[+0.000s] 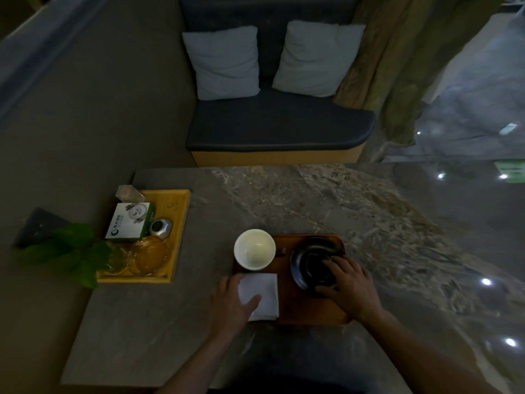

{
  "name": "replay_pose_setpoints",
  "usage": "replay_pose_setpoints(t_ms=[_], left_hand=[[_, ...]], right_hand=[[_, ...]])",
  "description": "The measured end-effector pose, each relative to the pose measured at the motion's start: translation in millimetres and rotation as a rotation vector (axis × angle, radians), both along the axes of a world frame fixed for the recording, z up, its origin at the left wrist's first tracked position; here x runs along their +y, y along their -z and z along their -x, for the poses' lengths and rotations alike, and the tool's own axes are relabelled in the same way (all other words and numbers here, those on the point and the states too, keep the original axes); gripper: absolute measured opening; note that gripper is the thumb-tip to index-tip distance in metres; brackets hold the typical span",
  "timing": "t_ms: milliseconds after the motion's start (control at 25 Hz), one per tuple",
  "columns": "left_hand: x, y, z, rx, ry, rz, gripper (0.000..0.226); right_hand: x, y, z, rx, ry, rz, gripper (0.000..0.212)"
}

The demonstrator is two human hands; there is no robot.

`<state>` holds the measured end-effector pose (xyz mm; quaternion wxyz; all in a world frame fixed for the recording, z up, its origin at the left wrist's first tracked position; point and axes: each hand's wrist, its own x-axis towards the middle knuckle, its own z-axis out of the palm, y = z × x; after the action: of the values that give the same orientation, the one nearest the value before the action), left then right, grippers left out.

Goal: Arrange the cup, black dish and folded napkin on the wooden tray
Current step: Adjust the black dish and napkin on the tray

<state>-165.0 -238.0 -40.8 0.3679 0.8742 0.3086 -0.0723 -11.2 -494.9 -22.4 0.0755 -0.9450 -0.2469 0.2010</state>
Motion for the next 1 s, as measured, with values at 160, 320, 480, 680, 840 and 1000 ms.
replay_pose_setpoints(t_ms=[160,320,480,680,840,1000], left_hand=[[-35,-5,-7,-0.056,0.202,-0.058,0.051],[-60,-5,-30,0.037,0.44,-0.151,0.058],[-76,-1,-51,0.064,0.43,-0.222,0.078],[-86,7,-63,0.202,0.398,-0.286,0.103],[-88,12,-69,0.219,0.376,-0.281,0.107],[-90,16,-71,0.204,0.388,-0.32,0.107]], right_hand=[[-47,3,0,-0.026,-0.037,-0.001,0.076],[-75,6,-12,-0.001,-0.062,0.037,0.083],[-80,12,-28,0.05,-0.08,0.045,0.095],[-62,20,-43,0.163,-0.086,0.046,0.11],[-55,28,-46,0.17,-0.1,0.057,0.115],[-53,30,-49,0.177,-0.098,0.025,0.117]])
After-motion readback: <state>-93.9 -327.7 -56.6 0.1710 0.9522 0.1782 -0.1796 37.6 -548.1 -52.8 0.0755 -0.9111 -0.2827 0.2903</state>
